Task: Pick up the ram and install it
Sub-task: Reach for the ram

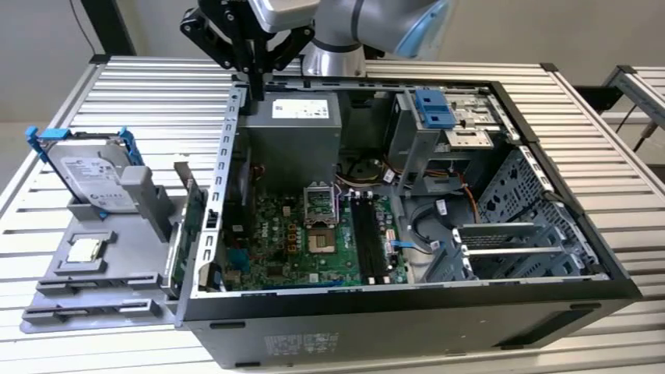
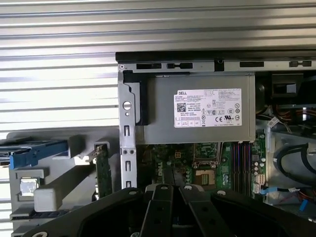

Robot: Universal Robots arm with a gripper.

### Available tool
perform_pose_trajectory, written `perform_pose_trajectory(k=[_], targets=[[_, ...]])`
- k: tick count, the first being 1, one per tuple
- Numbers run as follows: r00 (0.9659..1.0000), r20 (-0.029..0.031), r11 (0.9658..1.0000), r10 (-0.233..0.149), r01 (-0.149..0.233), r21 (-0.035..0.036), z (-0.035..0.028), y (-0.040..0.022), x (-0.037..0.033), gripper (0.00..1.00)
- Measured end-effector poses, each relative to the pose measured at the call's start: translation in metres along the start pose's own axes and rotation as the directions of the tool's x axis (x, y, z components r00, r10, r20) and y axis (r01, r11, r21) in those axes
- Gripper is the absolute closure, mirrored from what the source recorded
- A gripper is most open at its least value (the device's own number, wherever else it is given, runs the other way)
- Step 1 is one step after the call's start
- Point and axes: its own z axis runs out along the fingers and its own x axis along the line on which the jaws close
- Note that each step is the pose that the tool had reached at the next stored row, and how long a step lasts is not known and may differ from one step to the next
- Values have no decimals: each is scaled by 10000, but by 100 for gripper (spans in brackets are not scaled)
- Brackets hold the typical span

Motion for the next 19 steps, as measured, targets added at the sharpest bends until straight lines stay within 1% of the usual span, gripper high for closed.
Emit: perform_pose_trajectory(k=[8, 14, 16, 19], targets=[[10000, -1, 10000, -1, 1, 0, -5, -11, 196, 100], [10000, -23, 10000, 0, 0, 2, -12, -20, 372, 100], [10000, -34, 10000, 1, -1, 2, -13, -22, 409, 100], [10000, -53, 10000, 2, -2, 3, -14, -24, 442, 100]])
